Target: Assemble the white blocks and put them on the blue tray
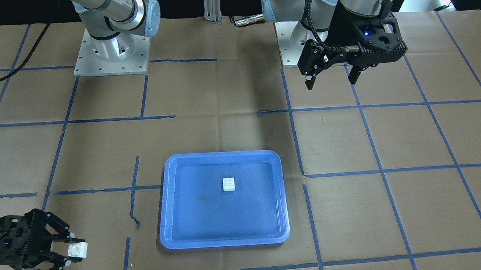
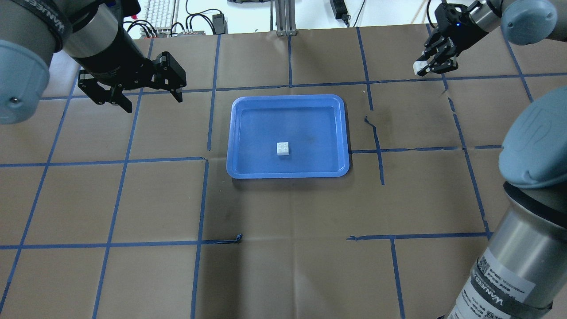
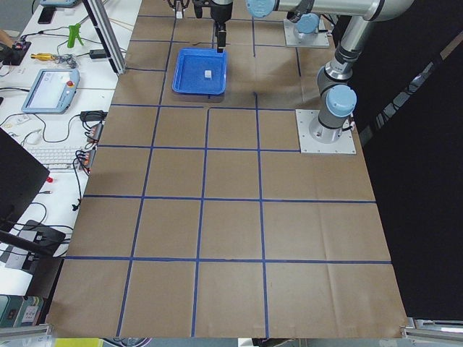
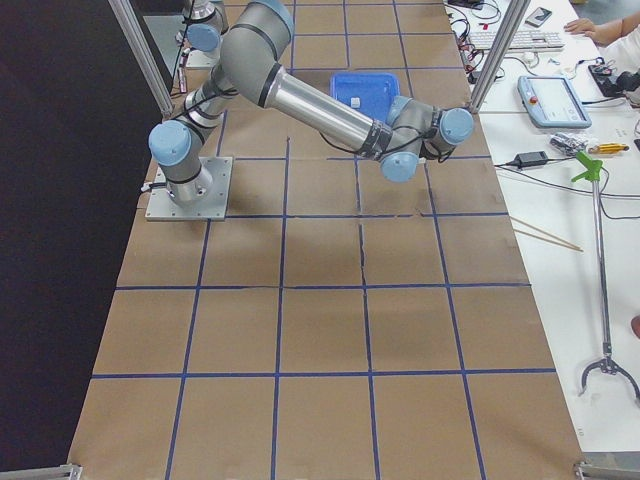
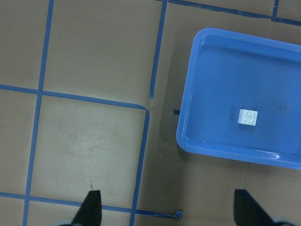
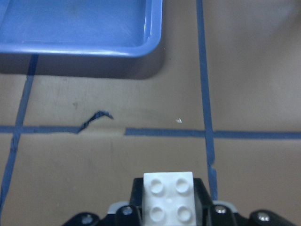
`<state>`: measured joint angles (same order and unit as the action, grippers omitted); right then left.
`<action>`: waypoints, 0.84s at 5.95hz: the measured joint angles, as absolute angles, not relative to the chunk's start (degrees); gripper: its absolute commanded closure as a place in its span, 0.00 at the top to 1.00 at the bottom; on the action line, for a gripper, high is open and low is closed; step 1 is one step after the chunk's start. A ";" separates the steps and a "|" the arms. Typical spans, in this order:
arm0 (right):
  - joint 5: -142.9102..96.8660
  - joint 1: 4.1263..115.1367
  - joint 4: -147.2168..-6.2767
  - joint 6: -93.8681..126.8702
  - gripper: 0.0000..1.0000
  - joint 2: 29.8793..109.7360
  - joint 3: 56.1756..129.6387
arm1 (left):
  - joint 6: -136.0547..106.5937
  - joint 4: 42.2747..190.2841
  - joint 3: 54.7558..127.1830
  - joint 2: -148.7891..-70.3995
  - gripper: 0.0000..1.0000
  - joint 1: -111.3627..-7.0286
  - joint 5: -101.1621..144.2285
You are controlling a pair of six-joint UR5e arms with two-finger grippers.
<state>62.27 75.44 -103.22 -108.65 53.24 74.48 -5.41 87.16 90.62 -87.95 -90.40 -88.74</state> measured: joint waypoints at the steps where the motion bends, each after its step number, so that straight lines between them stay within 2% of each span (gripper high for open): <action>1: 62.08 79.24 -107.24 -104.49 0.28 54.58 77.60 | -4.28 87.32 90.53 -87.97 0.99 -90.40 -88.66; 5: 62.12 93.98 -133.00 -83.52 0.29 55.36 91.19 | -4.36 87.02 90.73 -87.48 0.99 -90.32 -88.33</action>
<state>62.12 93.98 -133.00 -83.52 55.36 91.19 -4.36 87.02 90.73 -87.48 -90.32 -88.33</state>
